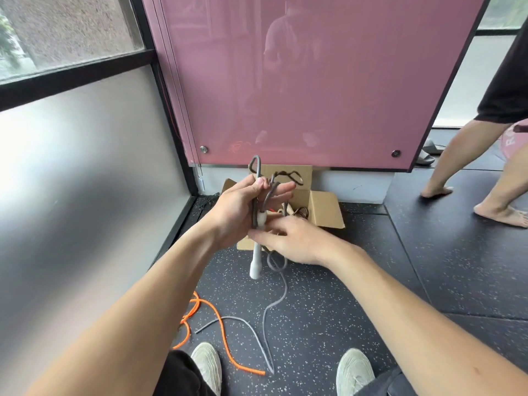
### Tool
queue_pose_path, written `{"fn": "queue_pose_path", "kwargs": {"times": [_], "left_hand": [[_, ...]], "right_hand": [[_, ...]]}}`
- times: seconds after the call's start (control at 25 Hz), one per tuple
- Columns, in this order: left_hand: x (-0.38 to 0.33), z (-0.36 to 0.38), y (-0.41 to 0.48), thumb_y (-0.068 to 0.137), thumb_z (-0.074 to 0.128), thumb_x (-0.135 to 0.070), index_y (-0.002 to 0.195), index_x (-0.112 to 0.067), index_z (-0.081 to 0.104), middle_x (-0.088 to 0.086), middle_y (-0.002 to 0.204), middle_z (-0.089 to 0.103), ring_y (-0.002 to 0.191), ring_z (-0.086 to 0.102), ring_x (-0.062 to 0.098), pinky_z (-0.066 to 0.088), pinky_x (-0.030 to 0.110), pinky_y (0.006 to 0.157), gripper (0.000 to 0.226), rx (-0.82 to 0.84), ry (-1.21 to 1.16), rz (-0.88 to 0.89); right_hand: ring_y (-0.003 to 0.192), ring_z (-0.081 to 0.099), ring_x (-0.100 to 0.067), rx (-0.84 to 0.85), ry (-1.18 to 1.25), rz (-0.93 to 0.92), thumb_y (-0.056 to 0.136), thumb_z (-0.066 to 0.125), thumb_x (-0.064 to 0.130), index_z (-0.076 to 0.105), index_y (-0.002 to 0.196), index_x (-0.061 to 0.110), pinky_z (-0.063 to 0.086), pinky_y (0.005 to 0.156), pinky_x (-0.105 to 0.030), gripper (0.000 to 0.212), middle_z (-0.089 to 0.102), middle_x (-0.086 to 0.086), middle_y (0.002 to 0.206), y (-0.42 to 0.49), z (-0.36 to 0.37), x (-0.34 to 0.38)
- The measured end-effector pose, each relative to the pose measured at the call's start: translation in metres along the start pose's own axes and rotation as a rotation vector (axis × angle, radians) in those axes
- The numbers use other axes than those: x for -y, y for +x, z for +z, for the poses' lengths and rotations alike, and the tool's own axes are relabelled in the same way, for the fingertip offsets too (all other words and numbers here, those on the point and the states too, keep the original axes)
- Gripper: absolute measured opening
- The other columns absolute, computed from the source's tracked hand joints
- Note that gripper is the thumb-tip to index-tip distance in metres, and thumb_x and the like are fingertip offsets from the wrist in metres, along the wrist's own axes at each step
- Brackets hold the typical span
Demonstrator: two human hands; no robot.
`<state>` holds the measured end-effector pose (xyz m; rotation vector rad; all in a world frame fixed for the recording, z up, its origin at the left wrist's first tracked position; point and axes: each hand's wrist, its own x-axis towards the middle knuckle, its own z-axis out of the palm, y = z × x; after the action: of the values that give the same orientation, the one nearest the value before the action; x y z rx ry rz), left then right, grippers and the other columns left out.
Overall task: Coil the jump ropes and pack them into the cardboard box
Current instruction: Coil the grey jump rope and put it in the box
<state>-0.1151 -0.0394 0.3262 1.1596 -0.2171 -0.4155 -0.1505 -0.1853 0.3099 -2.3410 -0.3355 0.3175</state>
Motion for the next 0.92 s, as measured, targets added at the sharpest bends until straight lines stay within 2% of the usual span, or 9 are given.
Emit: {"fn": "queue_pose_path", "kwargs": {"times": [0.12,0.2,0.32,0.44,0.56,0.64,0.72,0.8,0.92], "left_hand": [[-0.005,-0.005,0.0,0.109,0.032,-0.018,0.087,-0.016,0.042,0.026,0.117,0.07,0.113,0.068,0.034,0.053,0.051,0.094,0.024,-0.01,0.006,0.03],[-0.011,-0.01,0.001,0.11,0.032,-0.019,0.088,-0.017,0.041,0.019,0.092,0.076,0.086,0.075,0.03,0.059,0.045,0.082,0.024,-0.086,0.001,0.066],[-0.013,-0.024,0.004,0.11,0.034,-0.022,0.087,-0.015,0.048,-0.003,0.055,0.044,0.043,0.05,0.013,0.059,0.035,0.062,0.028,-0.348,0.092,0.103],[-0.006,-0.056,0.01,0.108,0.04,-0.023,0.098,-0.016,0.063,0.003,0.069,0.051,0.052,0.048,0.014,0.048,0.028,0.054,0.027,-0.539,0.734,-0.016],[0.003,-0.065,0.004,0.102,0.048,-0.025,0.133,-0.012,0.057,0.01,0.107,0.066,0.08,0.059,0.021,0.044,0.027,0.068,0.035,-0.323,1.376,-0.333],[0.009,-0.056,0.0,0.095,0.063,-0.035,0.146,-0.019,0.044,0.005,0.126,0.061,0.099,0.06,0.018,0.045,0.025,0.083,0.057,-0.224,1.31,-0.335],[0.012,-0.039,0.0,0.089,0.072,-0.041,0.147,-0.028,0.043,-0.003,0.126,0.053,0.111,0.055,0.013,0.044,0.026,0.097,0.067,-0.135,1.194,-0.135],[0.018,-0.03,0.007,0.093,0.067,-0.042,0.134,-0.033,0.056,-0.008,0.118,0.059,0.105,0.058,0.01,0.047,0.033,0.101,0.044,-0.027,1.201,0.065],[0.021,-0.02,0.012,0.102,0.054,-0.036,0.106,-0.019,0.064,-0.009,0.089,0.073,0.077,0.063,0.01,0.055,0.034,0.078,0.02,0.04,1.074,0.145]], "right_hand": [[0.076,0.066,-0.009,-0.07,0.153,-0.068,0.096,0.061,0.045,0.071,0.094,0.022,0.052,0.074,-0.031,0.026,0.071,0.006,0.082,0.007,0.002,0.004],[0.06,0.059,0.006,-0.144,0.259,-0.103,0.098,0.061,0.04,0.071,0.092,0.026,0.046,0.061,-0.017,0.019,0.065,0.016,0.069,0.006,-0.006,0.005],[0.042,0.05,0.003,-0.432,0.497,-0.023,0.102,0.052,0.043,0.075,0.095,0.016,0.036,0.044,-0.015,0.035,0.055,0.017,0.051,0.006,-0.03,-0.004],[0.061,0.056,-0.01,-0.5,0.27,0.143,0.104,0.042,0.046,0.071,0.092,0.018,0.037,0.056,-0.026,0.043,0.057,0.008,0.065,0.005,-0.053,-0.025],[0.086,0.062,-0.022,-0.206,-0.269,0.143,0.105,0.042,0.039,0.06,0.095,0.021,0.042,0.067,-0.031,0.027,0.067,0.002,0.091,0.0,-0.053,-0.044],[0.083,0.06,-0.017,-0.136,-0.298,-0.002,0.102,0.049,0.038,0.06,0.098,0.027,0.041,0.065,-0.028,0.016,0.065,0.009,0.09,-0.002,-0.048,-0.042],[0.083,0.061,-0.004,-0.19,-0.122,-0.162,0.101,0.055,0.038,0.064,0.11,0.033,0.045,0.069,-0.022,0.014,0.068,0.015,0.09,-0.005,-0.045,-0.03],[0.075,0.062,0.003,-0.366,0.045,-0.309,0.1,0.056,0.037,0.065,0.115,0.03,0.047,0.065,-0.016,0.019,0.068,0.019,0.081,-0.009,-0.047,-0.02],[0.06,0.052,0.0,-0.63,0.177,-0.388,0.102,0.052,0.038,0.062,0.118,0.024,0.043,0.059,-0.017,0.023,0.055,0.011,0.066,-0.007,-0.051,-0.021]]}}
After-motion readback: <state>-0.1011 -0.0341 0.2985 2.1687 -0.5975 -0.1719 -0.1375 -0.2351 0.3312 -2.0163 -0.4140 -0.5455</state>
